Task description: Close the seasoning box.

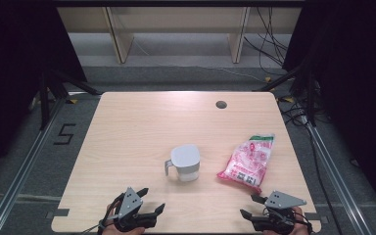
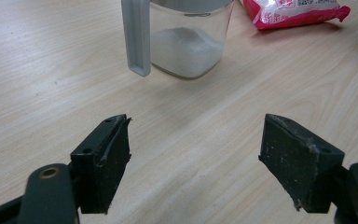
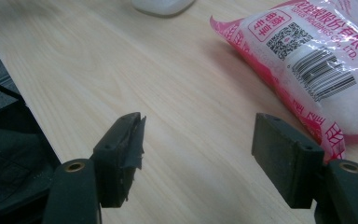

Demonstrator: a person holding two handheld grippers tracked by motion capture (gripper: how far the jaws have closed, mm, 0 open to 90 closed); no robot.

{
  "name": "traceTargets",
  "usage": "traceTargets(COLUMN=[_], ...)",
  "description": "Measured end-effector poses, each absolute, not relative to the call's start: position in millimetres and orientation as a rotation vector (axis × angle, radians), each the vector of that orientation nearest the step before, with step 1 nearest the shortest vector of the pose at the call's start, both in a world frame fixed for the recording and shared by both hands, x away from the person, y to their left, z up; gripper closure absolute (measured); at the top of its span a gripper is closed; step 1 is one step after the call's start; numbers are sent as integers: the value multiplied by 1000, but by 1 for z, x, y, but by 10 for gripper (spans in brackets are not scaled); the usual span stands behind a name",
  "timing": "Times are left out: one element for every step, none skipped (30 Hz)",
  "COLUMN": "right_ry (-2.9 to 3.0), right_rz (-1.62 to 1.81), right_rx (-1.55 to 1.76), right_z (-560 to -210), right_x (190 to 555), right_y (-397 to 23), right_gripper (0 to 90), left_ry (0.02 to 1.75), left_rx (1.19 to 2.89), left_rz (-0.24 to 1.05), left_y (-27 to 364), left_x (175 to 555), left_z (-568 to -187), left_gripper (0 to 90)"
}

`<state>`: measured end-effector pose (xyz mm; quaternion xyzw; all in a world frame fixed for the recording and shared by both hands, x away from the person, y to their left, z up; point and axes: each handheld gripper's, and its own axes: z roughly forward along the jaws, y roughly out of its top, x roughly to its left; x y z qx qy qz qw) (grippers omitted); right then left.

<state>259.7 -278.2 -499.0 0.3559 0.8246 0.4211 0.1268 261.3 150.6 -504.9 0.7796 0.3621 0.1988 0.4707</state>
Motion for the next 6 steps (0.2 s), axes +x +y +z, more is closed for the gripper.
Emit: traceTargets(right_ry=[2401, 2398, 2401, 2407, 2408, 2403], right_rz=[1227, 1225, 1228, 1227, 1227, 1230], right_rx=[1028, 1009, 1009, 1031, 1033, 1038], right_z=[-499, -499, -499, -499, -499, -499], right_x=[260, 261, 262, 261, 261, 261], right_y=[-278, -279, -280, -279, -279, -279], right_gripper=[342, 341, 339, 339, 339, 339], left_ry=[881, 897, 900, 903, 904, 906], left_rx=[1903, 1915, 1883, 1909, 1912, 1894], left_rz=[480, 481, 470, 476, 474, 468], left_y=[150, 151, 149, 151, 152, 153], left_x=[262, 262, 262, 263, 263, 265], left_z=[-506, -506, -507, -507, -507, -508], left_gripper=[234, 234, 234, 234, 234, 234])
